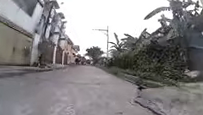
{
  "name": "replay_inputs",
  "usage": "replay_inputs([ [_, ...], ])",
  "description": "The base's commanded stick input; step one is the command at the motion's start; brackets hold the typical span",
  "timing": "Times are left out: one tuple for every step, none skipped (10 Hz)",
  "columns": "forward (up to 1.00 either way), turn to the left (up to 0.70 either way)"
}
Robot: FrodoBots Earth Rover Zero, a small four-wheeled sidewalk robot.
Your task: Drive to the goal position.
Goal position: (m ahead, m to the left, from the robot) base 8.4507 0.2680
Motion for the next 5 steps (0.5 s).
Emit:
replay_inputs([
  [0.98,-0.21],
  [0.98,0.00],
  [0.98,0.00],
  [0.98,0.00],
  [0.98,0.00],
])
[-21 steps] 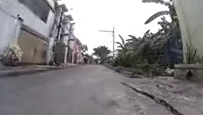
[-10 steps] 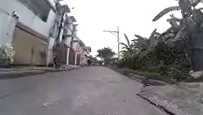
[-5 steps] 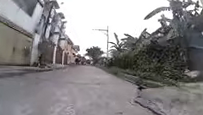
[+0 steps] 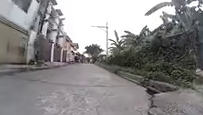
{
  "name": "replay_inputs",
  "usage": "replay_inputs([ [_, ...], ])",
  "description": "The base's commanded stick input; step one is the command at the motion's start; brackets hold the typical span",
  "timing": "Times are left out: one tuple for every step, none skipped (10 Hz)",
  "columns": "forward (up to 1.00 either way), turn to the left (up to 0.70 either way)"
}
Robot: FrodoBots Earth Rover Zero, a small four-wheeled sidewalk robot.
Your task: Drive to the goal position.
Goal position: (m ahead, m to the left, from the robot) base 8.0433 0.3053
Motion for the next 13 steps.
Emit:
replay_inputs([
  [0.98,0.00],
  [0.98,0.00],
  [0.98,0.00],
  [0.98,0.00],
  [0.98,0.00],
  [0.98,0.00],
  [0.98,0.00],
  [0.98,0.00],
  [0.98,0.00],
  [0.98,-0.02],
  [0.98,-0.13],
  [0.98,-0.34],
  [0.98,-0.30],
])
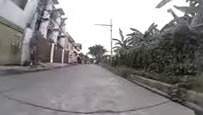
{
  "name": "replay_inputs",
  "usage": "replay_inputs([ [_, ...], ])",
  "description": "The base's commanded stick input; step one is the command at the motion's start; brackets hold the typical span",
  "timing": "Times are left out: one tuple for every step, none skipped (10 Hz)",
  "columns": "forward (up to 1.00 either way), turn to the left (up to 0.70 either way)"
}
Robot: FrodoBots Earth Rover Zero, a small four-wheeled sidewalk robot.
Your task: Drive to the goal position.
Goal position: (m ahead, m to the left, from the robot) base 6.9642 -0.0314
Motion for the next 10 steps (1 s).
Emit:
replay_inputs([
  [0.98,-0.15],
  [0.98,0.00],
  [0.98,0.00],
  [0.98,0.00],
  [0.98,0.00],
  [0.98,0.00],
  [0.98,0.00],
  [0.98,0.00],
  [0.98,0.00],
  [0.98,0.00],
])
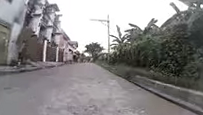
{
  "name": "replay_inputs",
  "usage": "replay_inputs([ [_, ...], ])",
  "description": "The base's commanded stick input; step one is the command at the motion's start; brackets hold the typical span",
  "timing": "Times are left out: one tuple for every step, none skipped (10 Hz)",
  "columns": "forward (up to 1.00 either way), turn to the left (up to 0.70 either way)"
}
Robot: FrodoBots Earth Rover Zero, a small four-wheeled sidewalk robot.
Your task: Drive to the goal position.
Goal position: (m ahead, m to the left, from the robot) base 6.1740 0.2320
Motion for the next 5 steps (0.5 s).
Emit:
replay_inputs([
  [0.98,0.00],
  [0.98,0.00],
  [0.98,0.00],
  [0.98,0.00],
  [0.98,0.00],
])
